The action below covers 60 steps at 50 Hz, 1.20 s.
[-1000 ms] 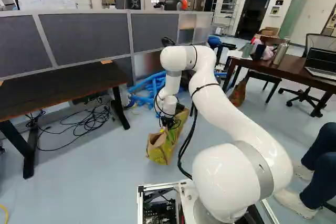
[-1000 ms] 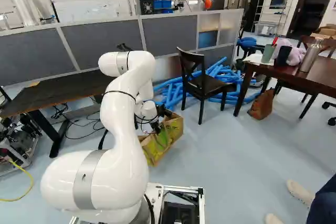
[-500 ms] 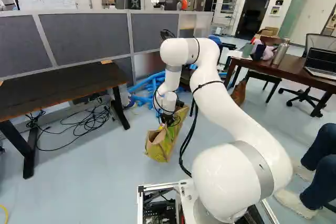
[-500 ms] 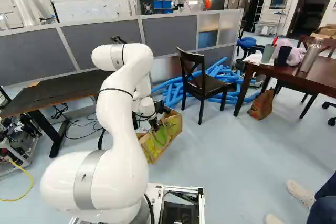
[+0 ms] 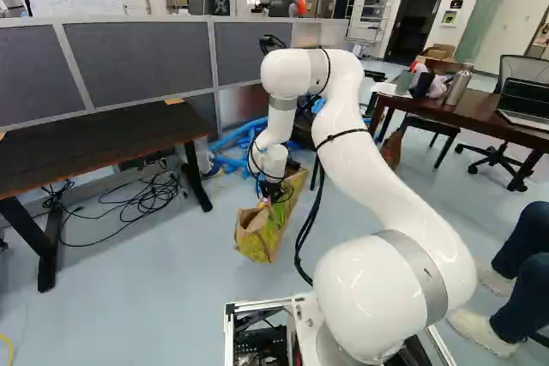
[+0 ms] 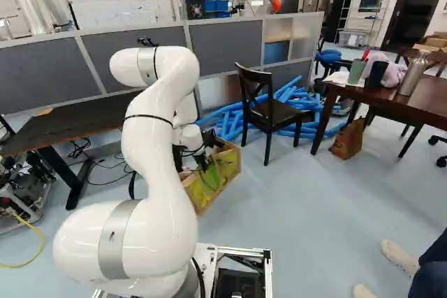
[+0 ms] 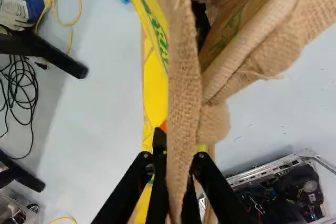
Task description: Pick up the bag on the ground and place it on the table
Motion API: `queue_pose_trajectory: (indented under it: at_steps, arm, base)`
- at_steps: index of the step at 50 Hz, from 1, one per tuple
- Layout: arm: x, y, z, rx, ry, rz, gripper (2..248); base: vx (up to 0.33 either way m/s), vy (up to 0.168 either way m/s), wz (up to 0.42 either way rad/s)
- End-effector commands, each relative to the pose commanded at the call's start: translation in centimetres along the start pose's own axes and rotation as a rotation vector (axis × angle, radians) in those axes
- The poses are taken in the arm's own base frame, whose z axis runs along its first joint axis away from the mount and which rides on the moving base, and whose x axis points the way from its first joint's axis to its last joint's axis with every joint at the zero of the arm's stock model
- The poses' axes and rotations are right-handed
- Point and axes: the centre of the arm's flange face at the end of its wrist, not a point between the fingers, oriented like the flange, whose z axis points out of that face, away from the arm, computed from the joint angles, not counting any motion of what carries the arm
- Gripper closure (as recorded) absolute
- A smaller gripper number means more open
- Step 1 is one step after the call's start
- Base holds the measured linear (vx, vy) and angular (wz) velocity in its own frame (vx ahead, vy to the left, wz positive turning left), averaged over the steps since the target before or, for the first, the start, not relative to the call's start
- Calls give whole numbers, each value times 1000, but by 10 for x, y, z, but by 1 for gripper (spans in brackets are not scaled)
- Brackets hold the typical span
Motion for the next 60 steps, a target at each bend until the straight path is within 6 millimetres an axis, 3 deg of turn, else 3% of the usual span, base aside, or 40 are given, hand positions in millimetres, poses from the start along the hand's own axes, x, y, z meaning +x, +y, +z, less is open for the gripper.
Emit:
queue_pose_trajectory:
  at_steps: [26,60]
  arm:
    - [-16,0,-44,32,46,-19,229]
    - [-47,18,-100,-69,-162,-26,229]
  base:
    - [0,0,0]
    - [0,0,0]
